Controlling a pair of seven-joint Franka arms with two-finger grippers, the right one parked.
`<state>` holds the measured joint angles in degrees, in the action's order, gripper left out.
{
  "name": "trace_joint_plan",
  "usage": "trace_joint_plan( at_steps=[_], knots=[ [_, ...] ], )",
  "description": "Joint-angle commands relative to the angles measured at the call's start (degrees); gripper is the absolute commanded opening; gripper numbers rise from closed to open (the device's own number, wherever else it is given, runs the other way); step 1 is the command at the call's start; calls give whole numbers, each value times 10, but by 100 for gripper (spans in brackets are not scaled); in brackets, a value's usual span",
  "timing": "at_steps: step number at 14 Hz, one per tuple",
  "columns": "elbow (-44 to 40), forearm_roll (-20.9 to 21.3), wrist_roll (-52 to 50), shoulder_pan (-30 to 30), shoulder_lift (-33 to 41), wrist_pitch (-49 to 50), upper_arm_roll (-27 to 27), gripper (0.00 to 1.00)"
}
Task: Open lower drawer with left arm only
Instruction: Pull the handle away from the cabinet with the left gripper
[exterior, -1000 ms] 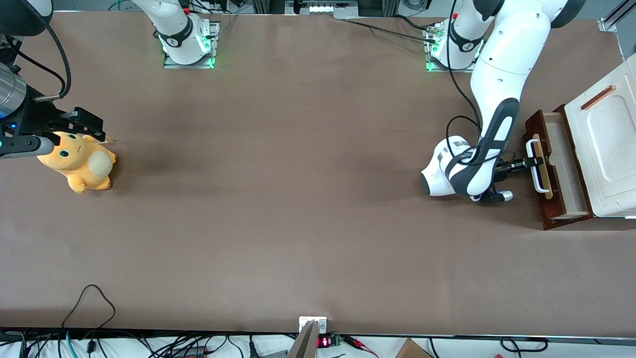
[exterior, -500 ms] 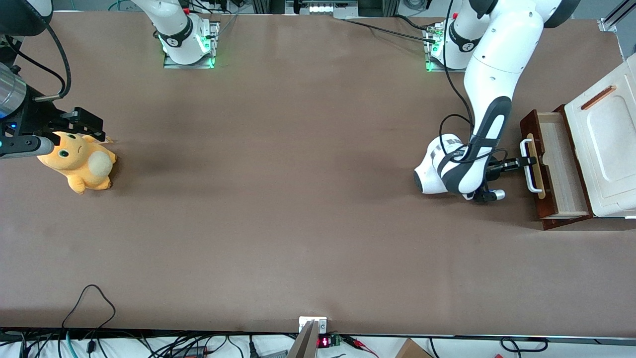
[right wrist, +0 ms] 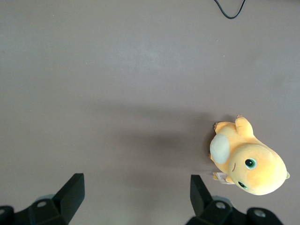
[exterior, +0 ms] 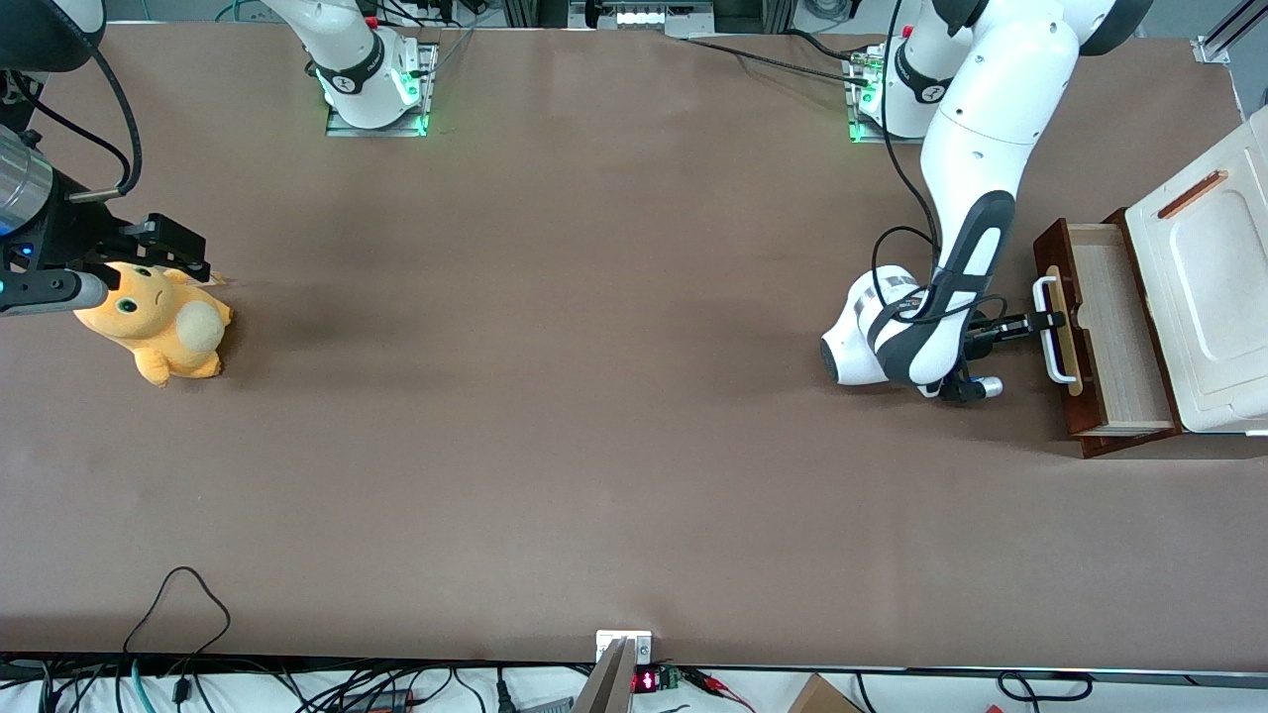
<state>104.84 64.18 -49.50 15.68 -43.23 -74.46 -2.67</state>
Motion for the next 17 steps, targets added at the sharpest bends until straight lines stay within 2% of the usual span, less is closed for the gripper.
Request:
trace_joint_plan(
  at_steps=[1, 17],
  knots=[
    [-2, -43, -1, 22, 1, 14, -3, 21],
    [-7, -63, -5, 37, 2, 26, -3, 21]
  ],
)
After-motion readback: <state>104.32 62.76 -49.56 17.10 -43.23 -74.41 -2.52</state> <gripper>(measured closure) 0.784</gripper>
